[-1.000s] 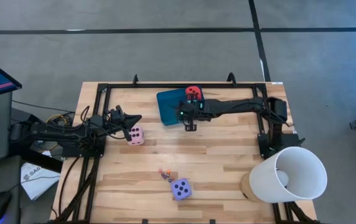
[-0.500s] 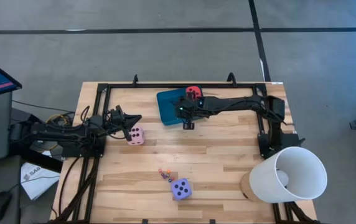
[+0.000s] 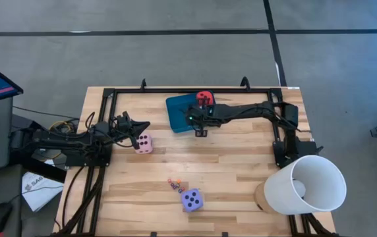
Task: Pick & Place Dice
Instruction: Put the large blue dice into the blue bin, then put the large pink dice into the blue bin
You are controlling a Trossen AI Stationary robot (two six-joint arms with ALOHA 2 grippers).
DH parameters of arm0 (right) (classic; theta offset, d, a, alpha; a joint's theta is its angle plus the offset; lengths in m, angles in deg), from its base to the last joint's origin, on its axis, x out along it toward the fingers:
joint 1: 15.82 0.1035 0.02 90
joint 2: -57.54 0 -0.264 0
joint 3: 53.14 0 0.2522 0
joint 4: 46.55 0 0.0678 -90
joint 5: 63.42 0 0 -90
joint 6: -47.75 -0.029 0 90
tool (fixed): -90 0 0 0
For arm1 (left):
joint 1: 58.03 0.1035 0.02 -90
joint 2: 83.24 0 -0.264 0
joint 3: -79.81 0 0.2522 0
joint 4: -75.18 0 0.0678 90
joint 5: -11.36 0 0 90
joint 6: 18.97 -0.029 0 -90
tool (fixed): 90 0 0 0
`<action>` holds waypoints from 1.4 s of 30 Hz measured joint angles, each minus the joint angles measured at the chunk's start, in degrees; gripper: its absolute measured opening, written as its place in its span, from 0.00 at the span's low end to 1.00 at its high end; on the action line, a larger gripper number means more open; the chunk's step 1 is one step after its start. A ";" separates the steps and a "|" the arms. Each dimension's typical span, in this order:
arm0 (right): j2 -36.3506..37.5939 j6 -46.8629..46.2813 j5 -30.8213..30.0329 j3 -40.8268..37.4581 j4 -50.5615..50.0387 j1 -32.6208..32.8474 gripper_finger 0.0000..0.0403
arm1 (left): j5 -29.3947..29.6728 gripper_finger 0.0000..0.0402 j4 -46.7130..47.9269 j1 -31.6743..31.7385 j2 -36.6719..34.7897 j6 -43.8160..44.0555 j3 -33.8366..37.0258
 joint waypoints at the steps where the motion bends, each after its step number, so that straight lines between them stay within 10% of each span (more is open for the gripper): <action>1: 0.19 -0.02 -0.35 0.00 -0.37 0.00 0.00 | 0.00 0.01 0.01 -0.02 0.02 0.00 0.01; 29: 19.22 -7.31 -0.53 2.31 -3.97 11.06 0.00 | -0.20 0.01 -0.82 -0.02 -0.07 -0.01 0.00; 42: 39.46 -15.29 -0.43 -15.73 -0.39 14.25 0.00 | -2.63 0.01 0.13 -0.02 1.28 -5.22 0.00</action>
